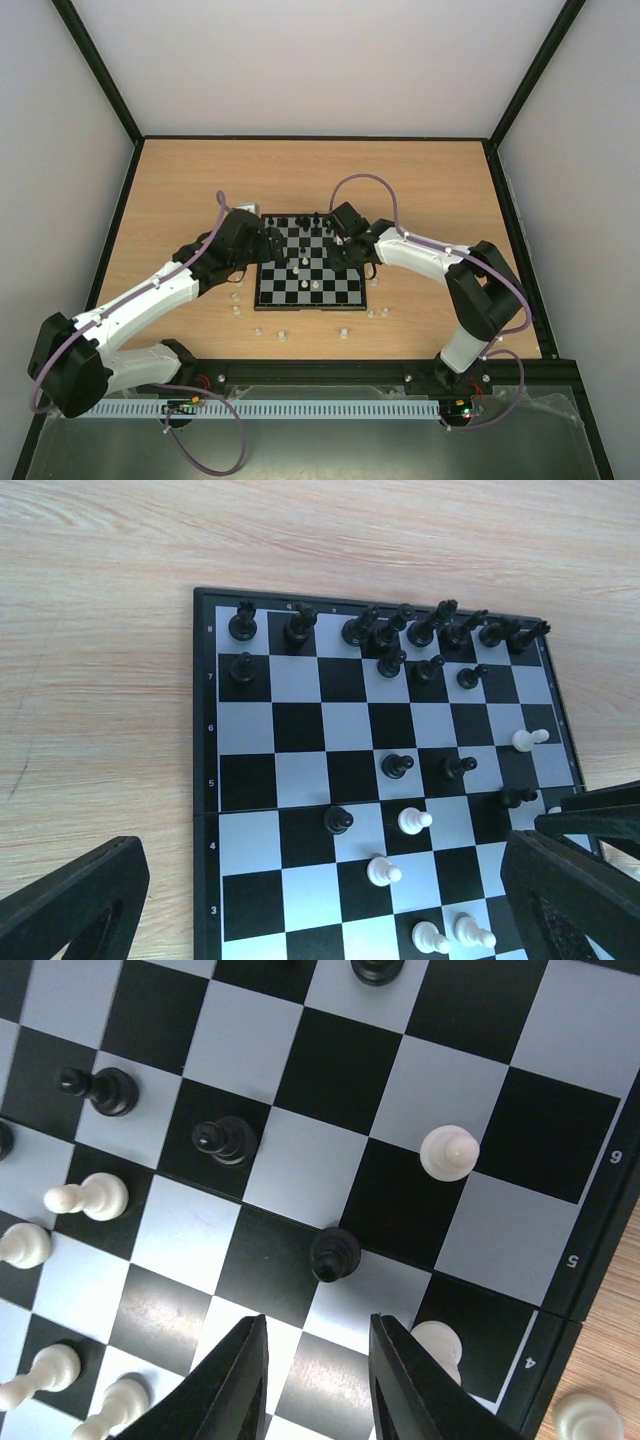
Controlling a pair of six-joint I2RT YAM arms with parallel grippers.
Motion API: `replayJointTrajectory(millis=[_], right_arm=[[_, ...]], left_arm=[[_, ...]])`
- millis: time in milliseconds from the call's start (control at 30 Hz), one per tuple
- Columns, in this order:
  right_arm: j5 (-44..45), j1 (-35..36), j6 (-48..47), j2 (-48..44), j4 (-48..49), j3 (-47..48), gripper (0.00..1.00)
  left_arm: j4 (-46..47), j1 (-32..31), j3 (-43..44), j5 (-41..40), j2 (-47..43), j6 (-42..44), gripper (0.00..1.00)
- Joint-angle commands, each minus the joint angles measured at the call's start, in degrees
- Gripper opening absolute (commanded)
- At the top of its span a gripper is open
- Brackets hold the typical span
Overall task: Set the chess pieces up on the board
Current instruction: Pick up the chess piece from the chessboard.
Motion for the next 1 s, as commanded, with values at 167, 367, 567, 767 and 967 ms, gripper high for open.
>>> replayJointTrajectory(millis=[167, 367, 567, 767, 967], right_arm=[[2.1, 0.4, -0.7, 3.3, -1.8, 2.6, 0.24], [3.7, 0.4, -0.8, 4.4, -2.0, 4.1, 0.24], [5.0, 0.4, -0.9, 5.9, -2.4, 5.1, 0.14], [5.3, 0.3, -1.0, 7.2, -2.2, 5.8, 0.12], [5.2, 0.3, -1.0, 7.6, -2.4, 6.8, 0.02]], left_arm=[[1.4, -0.1, -2.4, -0.9, -0.3, -0.3, 0.99], [1.4, -0.1, -2.4, -1.3, -0.4, 0.1, 0.99], [1.3, -0.1, -2.5, -1.3, -0.6, 0.6, 1.0], [1.6, -0.1, -3.2, -1.3, -1.2, 0.7, 0.99], [2.2, -0.1, -3.4, -1.5, -2.0, 1.1, 0.99]])
